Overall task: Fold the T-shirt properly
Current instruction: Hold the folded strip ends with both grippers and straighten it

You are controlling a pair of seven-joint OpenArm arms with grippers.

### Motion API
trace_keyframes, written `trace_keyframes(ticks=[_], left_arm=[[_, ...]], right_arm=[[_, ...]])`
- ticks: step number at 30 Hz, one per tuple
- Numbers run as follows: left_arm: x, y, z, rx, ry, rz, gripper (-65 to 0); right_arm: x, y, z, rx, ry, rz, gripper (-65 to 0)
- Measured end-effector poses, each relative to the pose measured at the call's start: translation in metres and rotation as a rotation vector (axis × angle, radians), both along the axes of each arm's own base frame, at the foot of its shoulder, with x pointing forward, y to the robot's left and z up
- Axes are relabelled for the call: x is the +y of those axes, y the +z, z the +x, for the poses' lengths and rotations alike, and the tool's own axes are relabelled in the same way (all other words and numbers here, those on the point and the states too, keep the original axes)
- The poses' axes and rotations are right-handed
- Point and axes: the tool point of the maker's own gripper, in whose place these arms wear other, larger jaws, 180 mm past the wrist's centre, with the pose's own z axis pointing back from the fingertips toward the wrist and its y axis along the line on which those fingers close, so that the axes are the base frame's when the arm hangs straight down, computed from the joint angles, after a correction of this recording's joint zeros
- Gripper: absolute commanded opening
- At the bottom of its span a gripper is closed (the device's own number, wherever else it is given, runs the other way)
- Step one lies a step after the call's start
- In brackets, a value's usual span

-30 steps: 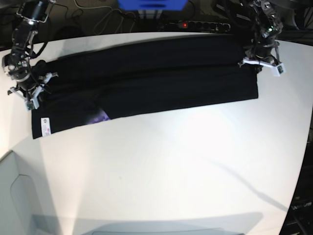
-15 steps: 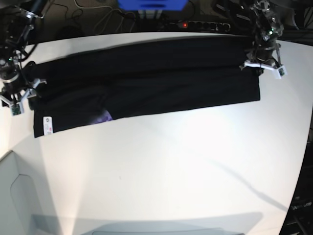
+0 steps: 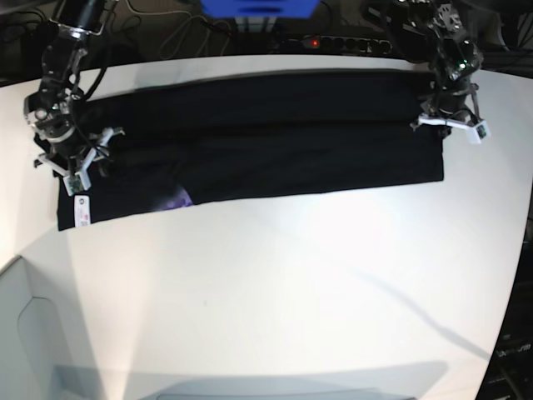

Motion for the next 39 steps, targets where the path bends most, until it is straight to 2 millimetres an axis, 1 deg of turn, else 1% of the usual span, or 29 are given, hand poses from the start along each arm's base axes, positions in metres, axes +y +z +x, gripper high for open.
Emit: trace_keyframes(ticks=[2,4,6,8,10,12,15,16,17,19,24,28,29,30,33,35,36,39], left_arm=[[-0.001,0.001,0.001,-0.004,-0.001,-0.003,-42.4],[-0.001,0.002,0.001,-0.009,0.0,-0.005,-33.8],[0.001,0.004,0.0,-0.006,-0.002,0.008,-27.7],[0.001,0.006,-0.009,0.026,-0.008,0.024,-23.8],[-0.002,0.009,-0.018,0.052,-0.018,0.022,-23.2],[-0.005,0.016,-0.022,0.043,-0.014,0.017,-23.2],[-0.005,0.025,-0.016,0.012,-0.021,0.028,-23.2],[-0.005,0.025,-0.014,0.006,-0.019,0.024,-23.2],[-0.005,0.023,-0.015,0.008,-0.017,0.02,-23.2],[-0.005,0.011,-0.021,0.039,-0.008,0.001,-23.2],[0.0,0.003,-0.021,0.02,0.011,-0.001,-23.2],[0.001,0.002,-0.016,0.011,0.008,-0.005,-24.1],[0.002,0.002,-0.015,0.012,0.008,-0.002,-26.2],[0.001,0.002,-0.015,0.011,0.008,-0.003,-29.7],[0.001,0.0,-0.015,0.014,0.011,-0.008,-42.8],[0.001,-0.003,-0.014,0.004,0.018,-0.019,-49.6],[0.001,-0.004,-0.011,-0.003,0.018,-0.023,-50.8],[0.005,-0.008,-0.003,-0.03,0.037,-0.034,-50.9]], right_arm=[[0.0,-0.008,-0.002,0.009,-0.007,0.025,-34.8],[0.0,-0.011,-0.002,0.01,-0.01,0.039,-34.8],[0.0,-0.012,0.001,0.011,-0.014,0.043,-34.8],[0.0,-0.012,0.002,0.011,-0.015,0.045,-34.8],[0.0,-0.012,0.003,0.008,-0.014,0.046,-34.8],[0.0,-0.012,0.002,0.01,-0.015,0.047,-34.8],[0.0,-0.012,0.002,0.009,-0.015,0.047,-34.8],[0.0,-0.012,0.002,0.01,-0.015,0.048,-34.8],[0.0,-0.012,0.002,0.01,-0.015,0.048,-34.8],[0.0,-0.012,0.002,0.01,-0.015,0.048,-34.8],[0.001,-0.012,0.002,0.01,-0.016,0.051,-34.8],[0.001,-0.013,0.002,0.011,-0.016,0.051,-34.8],[0.001,-0.013,0.002,0.011,-0.016,0.051,-34.8],[0.001,-0.013,0.002,0.011,-0.016,0.051,-34.8],[0.001,-0.013,0.002,0.011,-0.016,0.051,-34.8],[0.001,-0.013,0.002,0.012,-0.016,0.051,-34.8],[0.001,-0.013,0.002,0.012,-0.016,0.051,-34.8],[0.002,-0.013,0.002,0.011,-0.015,0.052,-34.9]])
